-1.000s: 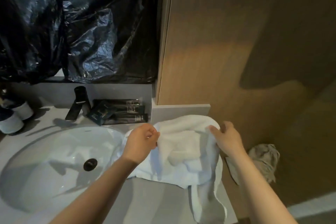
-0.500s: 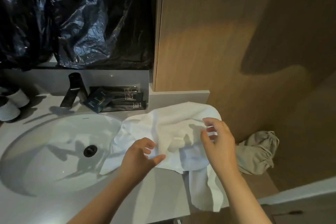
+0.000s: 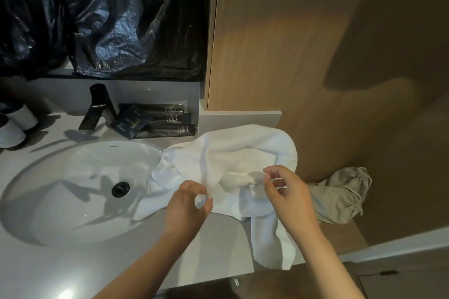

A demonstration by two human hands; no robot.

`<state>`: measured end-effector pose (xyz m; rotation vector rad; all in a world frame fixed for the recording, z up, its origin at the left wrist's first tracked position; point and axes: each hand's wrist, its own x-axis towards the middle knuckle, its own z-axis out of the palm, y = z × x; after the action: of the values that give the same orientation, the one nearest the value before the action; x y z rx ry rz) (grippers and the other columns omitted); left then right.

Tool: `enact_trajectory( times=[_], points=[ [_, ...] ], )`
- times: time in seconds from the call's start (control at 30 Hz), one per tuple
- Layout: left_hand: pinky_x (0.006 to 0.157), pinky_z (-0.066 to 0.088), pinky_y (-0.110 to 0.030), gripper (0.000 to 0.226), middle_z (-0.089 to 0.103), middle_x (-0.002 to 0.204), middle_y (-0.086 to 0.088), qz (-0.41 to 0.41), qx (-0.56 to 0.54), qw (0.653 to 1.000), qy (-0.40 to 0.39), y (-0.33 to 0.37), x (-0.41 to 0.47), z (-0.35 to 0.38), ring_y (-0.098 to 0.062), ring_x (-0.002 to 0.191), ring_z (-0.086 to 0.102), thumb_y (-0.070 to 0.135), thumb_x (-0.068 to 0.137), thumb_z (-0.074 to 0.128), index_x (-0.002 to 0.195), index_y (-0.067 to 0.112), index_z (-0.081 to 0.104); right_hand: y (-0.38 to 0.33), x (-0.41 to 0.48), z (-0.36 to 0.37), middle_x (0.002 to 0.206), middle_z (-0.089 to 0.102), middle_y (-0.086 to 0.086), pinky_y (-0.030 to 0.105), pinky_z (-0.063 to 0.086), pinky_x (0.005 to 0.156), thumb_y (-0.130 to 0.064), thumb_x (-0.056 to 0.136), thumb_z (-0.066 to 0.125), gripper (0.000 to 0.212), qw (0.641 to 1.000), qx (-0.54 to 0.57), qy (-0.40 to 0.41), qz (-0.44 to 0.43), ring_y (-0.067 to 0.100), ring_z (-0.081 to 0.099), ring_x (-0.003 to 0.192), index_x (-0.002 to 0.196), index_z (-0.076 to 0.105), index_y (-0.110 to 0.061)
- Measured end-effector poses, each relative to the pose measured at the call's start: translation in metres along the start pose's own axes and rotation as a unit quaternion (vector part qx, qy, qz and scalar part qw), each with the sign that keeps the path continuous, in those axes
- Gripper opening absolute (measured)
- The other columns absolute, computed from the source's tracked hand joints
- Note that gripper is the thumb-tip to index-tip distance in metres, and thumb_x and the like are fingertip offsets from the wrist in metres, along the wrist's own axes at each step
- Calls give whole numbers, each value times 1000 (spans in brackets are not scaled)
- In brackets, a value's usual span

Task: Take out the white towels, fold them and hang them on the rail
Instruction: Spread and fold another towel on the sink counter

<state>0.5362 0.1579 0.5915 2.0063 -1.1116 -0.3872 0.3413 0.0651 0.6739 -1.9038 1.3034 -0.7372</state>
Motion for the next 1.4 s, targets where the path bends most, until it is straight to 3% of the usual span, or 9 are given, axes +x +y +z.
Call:
enact_trajectory(
  times=[0.1, 0.23, 0.43, 0.57, 0.7, 0.8, 0.93, 1.13, 1.4],
  points=[
    [66, 48, -20, 13, 60, 84, 21, -7, -55, 998, 11, 1, -4, -10, -5, 81, 62, 28, 91, 65, 79, 29, 59, 1, 0, -1, 104, 65, -11, 16, 51, 72, -26, 97, 57, 16, 1000, 0, -2, 3, 4, 62, 89, 112, 64, -27],
    [57, 42, -15, 21, 62, 76, 16, 24, -70, 995, 67, 14, -1, -37, 3, 81, 61, 38, 98, 46, 81, 32, 57, -7, 1, 4, 104, 66, -10, 16, 52, 73, -24, 97, 58, 16, 1000, 7, -6, -5, 4, 63, 88, 111, 65, -27],
    [60, 41, -9, 15, 61, 83, 26, 104, -69, 984, 127, 41, 19, -73, 0, 81, 55, 22, 94, 54, 90, 23, 68, -34, 9, 15, 114, 63, -9, 18, 54, 79, -24, 92, 65, 25, 999, 15, -18, -42, 6, 62, 93, 117, 63, -25],
    [69, 41, -12, 14, 63, 87, 11, 185, -44, 969, 157, 54, 26, -88, -5, 81, 56, 14, 89, 59, 89, 9, 71, -54, 16, 25, 123, 60, -9, 26, 56, 88, -37, 89, 65, 34, 996, -7, -24, -82, 9, 61, 99, 122, 60, -28],
    [67, 44, -19, 10, 65, 82, 8, 199, -79, 968, 132, 66, 29, -102, -6, 77, 58, 16, 86, 63, 84, 12, 72, -68, 26, 33, 123, 54, -19, 16, 44, 94, -40, 91, 64, 28, 988, -43, -21, -149, 6, 56, 104, 118, 55, -42],
    [66, 40, -11, 9, 64, 76, 14, 176, -123, 972, 99, 77, 31, -113, -3, 77, 60, 24, 84, 65, 77, 26, 70, -75, 37, 39, 120, 60, -12, 14, 39, 94, -34, 93, 65, 24, 981, -65, -1, -182, 6, 54, 106, 117, 64, -31],
    [59, 41, -15, 17, 63, 73, 11, 167, -141, 971, 100, 87, 42, -129, -10, 69, 58, 31, 84, 73, 69, 29, 65, -78, 47, 35, 102, 67, -3, 8, 37, 83, -23, 94, 63, 11, 972, -89, 45, -212, 11, 57, 93, 101, 71, -19],
    [58, 39, -23, 21, 54, 70, 9, 136, -155, 971, 122, 91, 64, -145, -8, 63, 48, 31, 90, 65, 72, 22, 58, -62, 51, 19, 80, 64, -10, 25, 50, 67, -29, 97, 56, 11, 980, -90, 35, -174, 8, 59, 74, 89, 61, -24],
    [55, 35, -10, 24, 56, 76, 9, 139, -149, 968, 144, 99, 74, -140, 0, 63, 48, 34, 95, 58, 76, 22, 51, -54, 43, 14, 68, 57, -12, 15, 41, 53, -32, 101, 45, 12, 982, -92, 57, -155, 4, 56, 61, 90, 50, -32]
  ],
)
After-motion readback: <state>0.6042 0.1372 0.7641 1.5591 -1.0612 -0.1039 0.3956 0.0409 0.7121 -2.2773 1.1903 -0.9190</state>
